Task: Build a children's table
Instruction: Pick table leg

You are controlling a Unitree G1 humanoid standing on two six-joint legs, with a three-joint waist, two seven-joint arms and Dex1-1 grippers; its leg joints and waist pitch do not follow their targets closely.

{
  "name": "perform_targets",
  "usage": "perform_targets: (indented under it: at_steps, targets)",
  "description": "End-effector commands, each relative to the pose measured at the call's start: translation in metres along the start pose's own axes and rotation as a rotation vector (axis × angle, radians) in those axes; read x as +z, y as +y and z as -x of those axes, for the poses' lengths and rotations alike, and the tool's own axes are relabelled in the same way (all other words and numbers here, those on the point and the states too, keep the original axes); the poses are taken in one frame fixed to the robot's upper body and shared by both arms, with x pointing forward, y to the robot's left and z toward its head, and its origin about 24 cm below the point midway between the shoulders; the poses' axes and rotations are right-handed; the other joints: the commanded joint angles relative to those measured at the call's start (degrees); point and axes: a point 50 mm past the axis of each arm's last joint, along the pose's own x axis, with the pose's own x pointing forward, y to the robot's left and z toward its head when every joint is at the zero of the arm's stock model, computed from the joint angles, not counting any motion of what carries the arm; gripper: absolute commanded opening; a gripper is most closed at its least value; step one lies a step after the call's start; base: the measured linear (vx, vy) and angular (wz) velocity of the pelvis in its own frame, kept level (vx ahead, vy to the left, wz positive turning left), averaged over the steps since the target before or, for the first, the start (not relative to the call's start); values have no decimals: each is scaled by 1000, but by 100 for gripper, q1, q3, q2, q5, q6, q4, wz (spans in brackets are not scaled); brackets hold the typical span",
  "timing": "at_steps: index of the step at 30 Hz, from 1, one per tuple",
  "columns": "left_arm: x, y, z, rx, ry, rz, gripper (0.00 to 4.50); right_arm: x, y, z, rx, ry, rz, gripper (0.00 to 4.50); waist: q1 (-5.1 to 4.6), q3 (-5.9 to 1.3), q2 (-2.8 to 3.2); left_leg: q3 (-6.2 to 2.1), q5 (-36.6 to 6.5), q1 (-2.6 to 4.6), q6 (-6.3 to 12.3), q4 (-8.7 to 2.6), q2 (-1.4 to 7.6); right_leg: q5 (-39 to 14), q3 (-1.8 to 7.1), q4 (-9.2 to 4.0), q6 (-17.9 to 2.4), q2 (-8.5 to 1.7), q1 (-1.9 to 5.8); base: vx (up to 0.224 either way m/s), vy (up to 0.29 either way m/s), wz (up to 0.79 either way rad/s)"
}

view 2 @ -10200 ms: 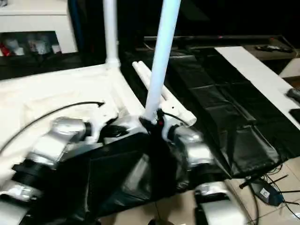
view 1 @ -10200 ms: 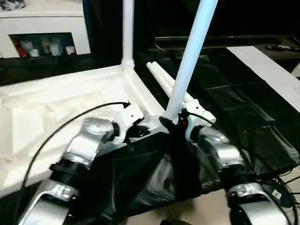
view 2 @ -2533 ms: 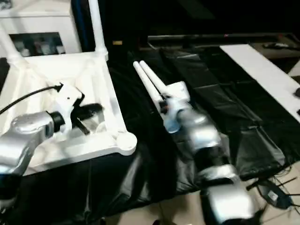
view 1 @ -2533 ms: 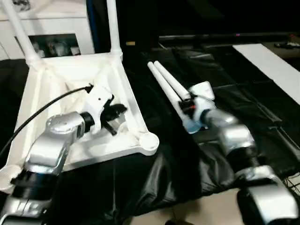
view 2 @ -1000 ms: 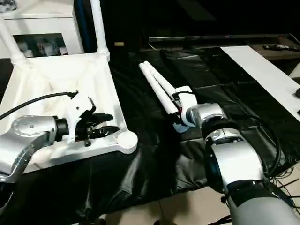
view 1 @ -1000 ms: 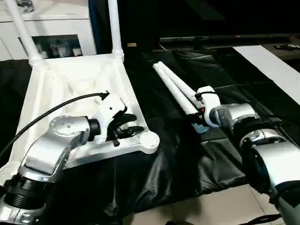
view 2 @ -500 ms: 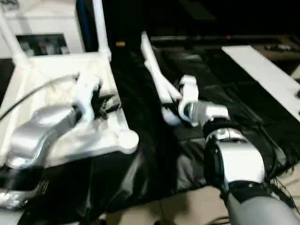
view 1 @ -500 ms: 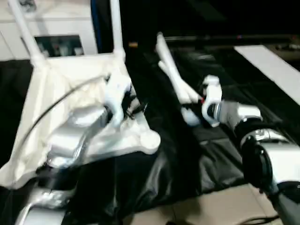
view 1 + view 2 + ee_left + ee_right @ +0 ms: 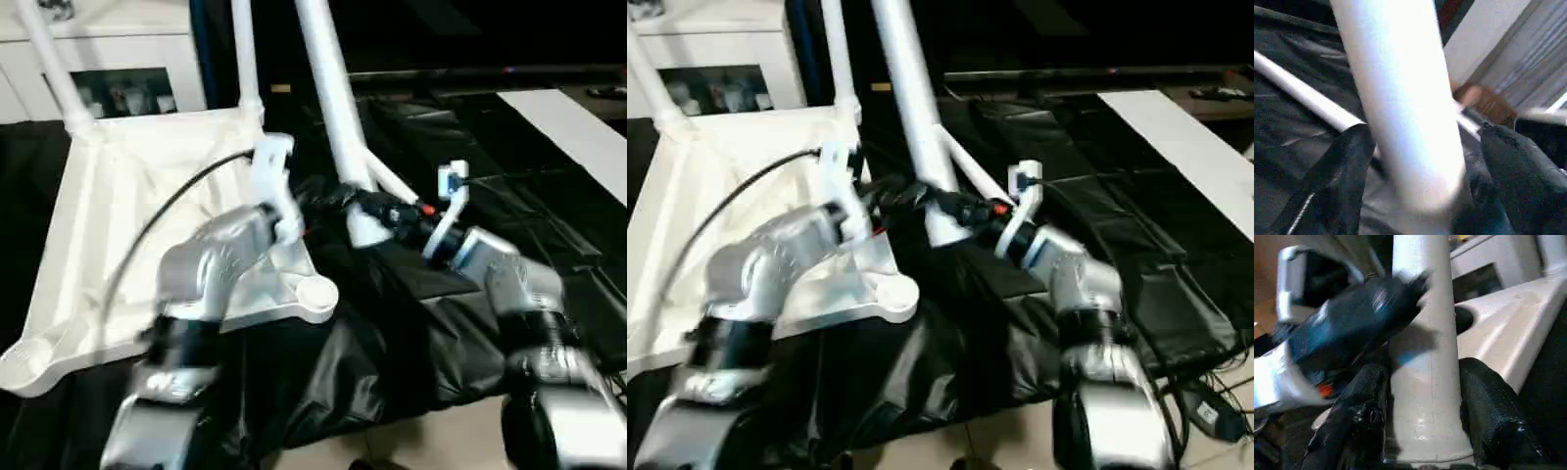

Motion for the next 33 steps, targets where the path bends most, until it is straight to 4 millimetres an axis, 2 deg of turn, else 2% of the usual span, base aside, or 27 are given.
perform_targets:
  at_steps: [1,2,3,5,6,10,13,19,22,23,27,28,30,33]
  targets:
    - [3,0,-1,-4,-21,50,415,5,7,2,39,-7,18,187,20,-445,39,-10,-1360,127,168,-363,113,-1889,248,-544,-946,-360,345,0,0,0]
    - [7,-3,-2,-33,-47,77,415,3,9,2,41,-1,19,187,7,-446,35,-31,-1425,127,123,-379,123,-2039,239,-546,-884,-363,344,0,0,0]
    - [12,-9,-2,-84,-82,115,430,1,11,3,40,2,21,187,26,-448,126,-46,-1473,119,72,-384,114,-2178,225,-559,-803,-369,347,0,0,0]
    - [17,-14,-2,-117,-102,134,443,0,13,3,40,1,22,187,13,-447,59,-41,-1526,121,53,-381,104,-2246,217,-591,-734,-355,343,0,0,0]
    - [18,-15,-2,-119,-100,142,443,0,16,6,40,1,23,187,13,-444,81,-49,-1497,111,63,-391,104,-2247,215,-593,-695,-344,340,0,0,0]
    - [17,-14,-3,-99,-82,150,450,-1,22,9,38,0,20,187,8,-442,87,-60,-1489,109,80,-400,103,-2387,202,-622,-537,-346,344,0,0,0]
    - [17,-15,-4,-101,-87,170,413,-1,24,12,36,2,16,187,12,-447,100,-66,-1450,109,85,-406,116,-2304,202,-619,-542,-348,336,0,0,0]
    - [15,-5,-5,36,-79,150,373,-4,27,11,7,25,42,187,2,-485,103,-72,-1210,81,96,-410,139,-1637,219,-545,-709,-346,369,0,0,0]
    - [15,-2,-6,107,-72,130,331,-4,29,8,-16,43,76,187,-2,-490,95,-62,-1073,74,97,-402,141,-1412,230,-516,-792,-356,379,0,0,0]
    - [16,-2,-6,135,-78,119,331,-5,30,7,-29,50,89,187,-3,-492,63,-52,-1037,75,108,-395,139,-1362,237,-514,-800,-360,381,0,0,0]
    - [17,-2,-7,198,-101,103,314,-7,35,-2,-54,65,136,187,-2,-490,78,-49,-986,71,116,-393,135,-1356,241,-516,-792,-367,383,0,0,0]
    - [18,-2,-7,209,-109,98,298,-7,36,-4,-59,61,146,187,-8,-488,35,-41,-988,69,124,-393,134,-1375,243,-520,-778,-365,384,0,0,0]
    - [20,-3,-7,199,-122,101,285,-5,36,-8,-79,61,175,187,-1,-476,68,-42,-1043,73,110,-397,130,-1563,243,-535,-731,-377,374,0,0,0]
    - [21,-3,-7,183,-123,106,253,-4,36,-9,-81,61,178,187,-6,-468,70,-41,-1134,84,92,-403,127,-1680,242,-556,-678,-367,361,0,0,0]
